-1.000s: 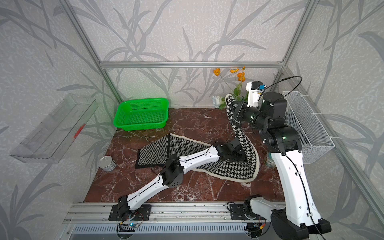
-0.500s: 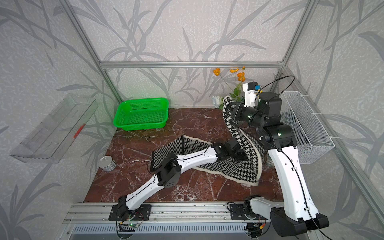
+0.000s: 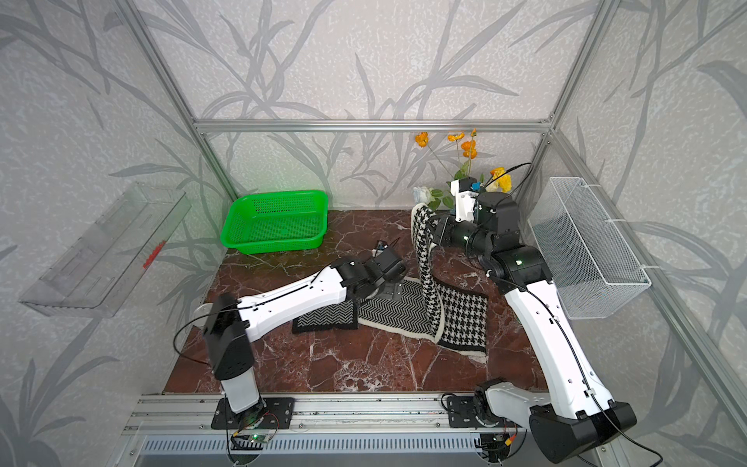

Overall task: Roll up the scarf and place it into the basket
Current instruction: Fold the scarf at the center of the board.

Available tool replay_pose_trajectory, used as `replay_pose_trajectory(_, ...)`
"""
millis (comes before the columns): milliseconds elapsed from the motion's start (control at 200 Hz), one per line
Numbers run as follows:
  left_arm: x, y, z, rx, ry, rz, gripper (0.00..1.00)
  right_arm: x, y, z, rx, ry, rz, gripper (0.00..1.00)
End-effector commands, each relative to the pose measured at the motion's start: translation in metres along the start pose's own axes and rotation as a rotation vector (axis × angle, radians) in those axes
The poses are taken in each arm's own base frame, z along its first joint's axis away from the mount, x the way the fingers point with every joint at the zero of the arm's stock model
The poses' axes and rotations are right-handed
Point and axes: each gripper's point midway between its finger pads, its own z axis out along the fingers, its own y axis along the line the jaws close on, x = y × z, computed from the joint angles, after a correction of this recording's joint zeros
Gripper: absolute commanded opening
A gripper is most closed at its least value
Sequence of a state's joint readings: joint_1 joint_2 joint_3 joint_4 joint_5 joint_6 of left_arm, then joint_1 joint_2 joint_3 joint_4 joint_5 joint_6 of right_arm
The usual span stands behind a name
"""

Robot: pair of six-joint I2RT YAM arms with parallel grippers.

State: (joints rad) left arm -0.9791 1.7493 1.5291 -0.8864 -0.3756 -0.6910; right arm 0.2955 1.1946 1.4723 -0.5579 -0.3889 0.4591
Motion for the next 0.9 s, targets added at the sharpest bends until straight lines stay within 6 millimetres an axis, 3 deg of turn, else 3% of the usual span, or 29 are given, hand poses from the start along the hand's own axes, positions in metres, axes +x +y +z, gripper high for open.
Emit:
replay_pose_trajectory(0, 0.04, 0.063, 0.004, -0.229, 0.038, 0.144, 1.0, -0.014, 0.018, 0.0, -0.039, -0.058, -0.042, 0.11)
replay_pose_trajectory(145, 0.075, 0.099, 0.003, -0.307, 0.085, 0.188, 0.98, -0.01, 0.025, 0.012, -0.048, -0.049, -0.053, 0.11)
replay_pose_trajectory(320, 0.095, 0.129, 0.011, -0.435, 0.144, 0.263, 0.98, -0.001, 0.033, 0.027, -0.067, -0.027, -0.054, 0.11)
replay_pose_trajectory(675, 0.123, 0.106, 0.064, -0.326, 0.263, 0.288, 0.92, 0.007, 0.033, 0.032, -0.062, -0.011, -0.067, 0.13)
replay_pose_trajectory(895, 0.133, 0.1, 0.082, -0.225, 0.295, 0.234, 0.88, 0.011, 0.029, 0.034, -0.051, -0.004, -0.07, 0.14)
